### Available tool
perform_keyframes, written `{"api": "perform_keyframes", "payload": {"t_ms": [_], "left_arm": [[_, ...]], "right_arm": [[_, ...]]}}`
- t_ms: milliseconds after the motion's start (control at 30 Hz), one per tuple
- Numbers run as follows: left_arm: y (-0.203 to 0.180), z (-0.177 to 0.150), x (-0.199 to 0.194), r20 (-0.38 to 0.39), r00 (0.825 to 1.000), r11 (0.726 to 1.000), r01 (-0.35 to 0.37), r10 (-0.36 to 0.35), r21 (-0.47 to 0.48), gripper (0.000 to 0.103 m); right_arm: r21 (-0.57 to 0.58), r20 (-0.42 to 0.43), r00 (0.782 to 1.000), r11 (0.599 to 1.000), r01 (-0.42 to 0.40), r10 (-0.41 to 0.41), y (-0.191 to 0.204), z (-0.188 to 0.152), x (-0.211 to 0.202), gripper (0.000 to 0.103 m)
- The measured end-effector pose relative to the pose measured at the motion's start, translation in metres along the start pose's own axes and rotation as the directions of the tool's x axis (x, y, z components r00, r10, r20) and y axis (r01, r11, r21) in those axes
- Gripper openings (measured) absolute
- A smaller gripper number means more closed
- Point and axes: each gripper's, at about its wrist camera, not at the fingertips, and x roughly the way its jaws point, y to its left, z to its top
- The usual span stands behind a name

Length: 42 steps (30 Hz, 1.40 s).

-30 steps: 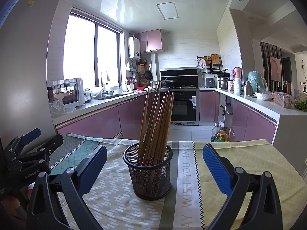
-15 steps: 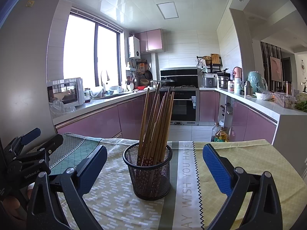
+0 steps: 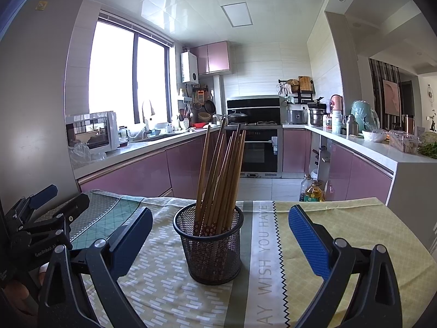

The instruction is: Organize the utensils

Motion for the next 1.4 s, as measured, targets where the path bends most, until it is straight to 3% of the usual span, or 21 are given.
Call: {"api": "perform_keyframes", "payload": {"t_ms": [1400], "left_arm": [[-0.0015,-0.0029,-0.0003,-0.005,1.0,1.0,0.001,-0.001,0.001,0.097]], "right_arm": [[0.004,-0.003,1.0,1.0,-0.002,0.002,-0.0003,-0.0018,-0.0003,0.096]]}}
